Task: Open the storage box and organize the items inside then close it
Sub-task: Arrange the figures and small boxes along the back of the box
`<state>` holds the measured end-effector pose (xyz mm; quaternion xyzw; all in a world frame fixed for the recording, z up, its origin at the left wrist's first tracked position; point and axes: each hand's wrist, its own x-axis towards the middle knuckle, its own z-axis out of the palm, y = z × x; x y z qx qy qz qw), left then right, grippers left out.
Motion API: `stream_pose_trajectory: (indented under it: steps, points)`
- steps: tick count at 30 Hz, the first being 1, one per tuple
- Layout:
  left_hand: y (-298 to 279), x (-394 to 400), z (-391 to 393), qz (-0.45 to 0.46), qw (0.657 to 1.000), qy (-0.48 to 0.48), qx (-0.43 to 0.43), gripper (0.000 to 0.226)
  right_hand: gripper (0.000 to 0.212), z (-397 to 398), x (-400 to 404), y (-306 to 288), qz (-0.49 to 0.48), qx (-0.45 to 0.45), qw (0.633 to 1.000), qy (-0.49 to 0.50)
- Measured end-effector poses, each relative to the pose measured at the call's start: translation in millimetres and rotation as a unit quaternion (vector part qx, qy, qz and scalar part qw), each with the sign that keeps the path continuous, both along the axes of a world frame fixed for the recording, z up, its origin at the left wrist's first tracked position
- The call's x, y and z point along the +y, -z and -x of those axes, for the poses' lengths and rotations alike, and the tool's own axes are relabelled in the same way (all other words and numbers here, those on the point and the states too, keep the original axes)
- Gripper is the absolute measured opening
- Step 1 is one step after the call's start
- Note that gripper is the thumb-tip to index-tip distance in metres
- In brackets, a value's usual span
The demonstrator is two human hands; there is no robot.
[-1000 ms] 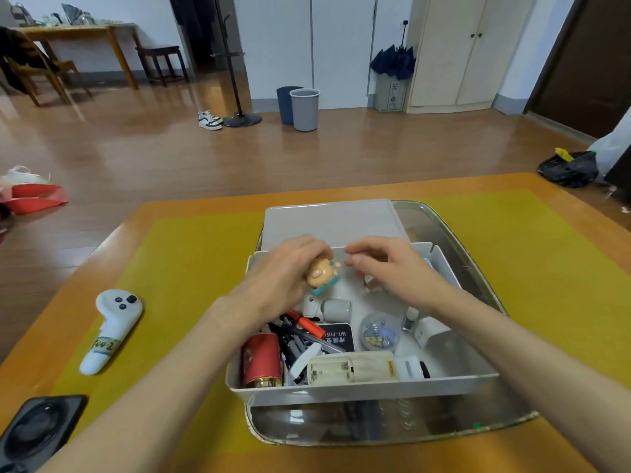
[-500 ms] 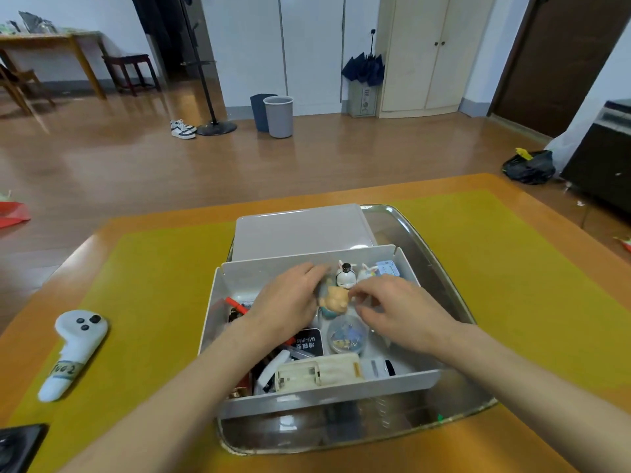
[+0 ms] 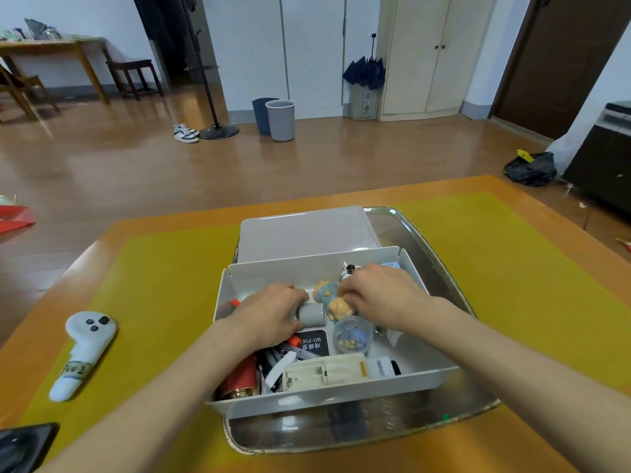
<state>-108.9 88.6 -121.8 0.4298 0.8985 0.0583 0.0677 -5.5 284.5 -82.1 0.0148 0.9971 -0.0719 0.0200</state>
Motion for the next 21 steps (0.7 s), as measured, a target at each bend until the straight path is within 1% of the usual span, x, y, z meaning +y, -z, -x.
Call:
stream_pose_trajectory:
  steps: [2,4,6,10,14,17,19,21]
  points:
    - [0.6,3.5,-3.4,0.003,0.999,-0.021,0.039,0.023,0.018,0.2,-0.1,3.0,0.003,0.0,1.0,0.006]
    - [-1.1,3.8,-3.6,0.003,0.998,-0.039,0.054,0.017,0.018,2.3,-0.5,6.8,0.0,0.009,1.0,0.011]
    - [-6.4,2.9,-2.1,-0.012,0.997,-0.051,0.054,0.016,0.02,6.8,-3.0,11.4,0.007,0.017,1.0,0.021]
    - [-23.2,3.1,2.9,-0.07,0.994,-0.065,0.059,0.019,0.029,16.3,-11.1,17.7,0.015,0.025,0.998,0.055]
    - [-28.5,3.0,5.7,-0.034,0.995,-0.062,0.076,0.016,0.032,21.1,-14.4,20.8,-0.005,0.037,0.997,0.061]
    - [-23.3,2.8,6.5,-0.006,0.995,-0.07,0.067,0.019,0.038,17.2,-14.1,22.9,-0.031,0.05,0.997,0.051]
    - [-20.9,2.6,8.0,-0.005,0.996,-0.068,0.064,0.019,0.041,12.9,-12.5,23.1,-0.039,0.049,0.997,0.046]
    - [-21.6,1.6,10.1,-0.012,0.996,-0.069,0.052,0.022,0.039,8.2,-10.9,22.4,-0.031,0.051,0.997,0.042]
